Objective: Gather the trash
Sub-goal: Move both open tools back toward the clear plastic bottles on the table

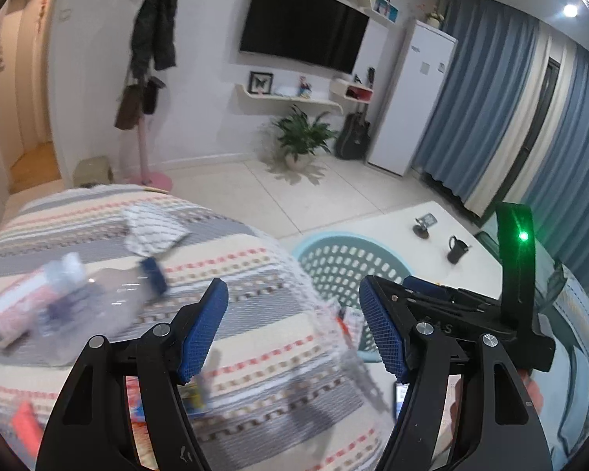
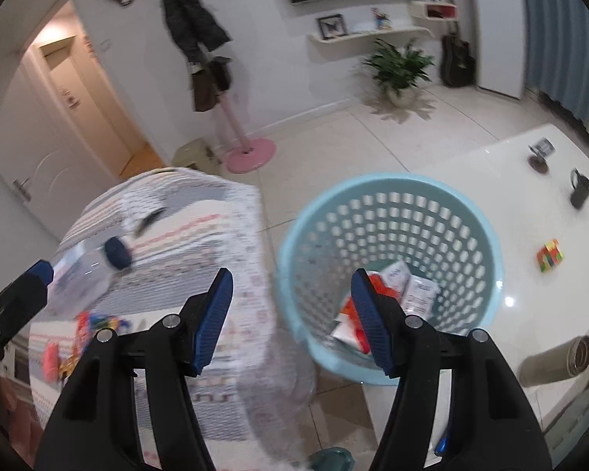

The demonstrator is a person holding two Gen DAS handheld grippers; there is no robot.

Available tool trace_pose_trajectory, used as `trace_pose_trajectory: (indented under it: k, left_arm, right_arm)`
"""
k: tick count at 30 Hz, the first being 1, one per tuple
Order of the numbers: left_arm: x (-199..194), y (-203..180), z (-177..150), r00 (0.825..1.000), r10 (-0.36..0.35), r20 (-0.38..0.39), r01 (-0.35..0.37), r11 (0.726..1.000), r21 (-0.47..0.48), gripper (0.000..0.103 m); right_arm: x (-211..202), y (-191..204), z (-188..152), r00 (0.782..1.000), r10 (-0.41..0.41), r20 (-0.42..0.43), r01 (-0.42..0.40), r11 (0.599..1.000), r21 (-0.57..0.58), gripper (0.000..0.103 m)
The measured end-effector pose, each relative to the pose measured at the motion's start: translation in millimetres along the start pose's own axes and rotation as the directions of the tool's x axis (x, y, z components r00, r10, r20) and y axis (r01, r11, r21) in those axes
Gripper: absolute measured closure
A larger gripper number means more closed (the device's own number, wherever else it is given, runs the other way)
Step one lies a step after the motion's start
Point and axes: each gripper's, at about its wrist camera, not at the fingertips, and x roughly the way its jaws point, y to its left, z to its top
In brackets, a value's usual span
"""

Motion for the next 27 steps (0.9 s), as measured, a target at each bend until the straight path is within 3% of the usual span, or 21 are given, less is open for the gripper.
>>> trace_pose_trajectory:
  k: [2, 5, 14, 18, 22, 27]
  left_arm:
    - [-17, 11, 0, 1.0, 0.014, 0.024, -0.013, 1.0, -0.013, 0.035]
    - [-42, 28, -2, 0.997, 0.038, 0.061, -0.036, 0.999, -0.033, 0.035]
    - [-109, 99, -31, 0.976, 0.187, 0.113, -0.17, 0.975, -0.142, 0.035]
    - [-124, 139, -50, 0.971, 0.227, 0.07, -0.203, 0.947, -0.248, 0.033]
    - [-123, 175, -80, 0.961, 0.276, -0.031, -0.268, 0.893, -0.362, 0.029]
    - [-112, 203, -105, 0.963, 0.246, -0.109, -0.268, 0.843, -0.466, 0.029]
  right_arm:
    - [-4, 18, -2, 1.0, 0.014, 0.007, -0.013, 0.999, -0.034, 0.044]
    - [-7, 44, -9, 0.997, 0.08, 0.005, -0.079, 0.995, -0.068, 0.035]
    - [-7, 132, -37, 0.989, 0.145, -0.018, -0.145, 0.959, -0.242, 0.035]
    - [2, 162, -48, 0.987, 0.156, -0.042, -0.162, 0.941, -0.298, 0.035]
    - [13, 182, -61, 0.984, 0.162, -0.078, -0.179, 0.923, -0.34, 0.034]
    - [19, 199, -77, 0.992, 0.112, -0.061, -0.127, 0.894, -0.429, 0.023]
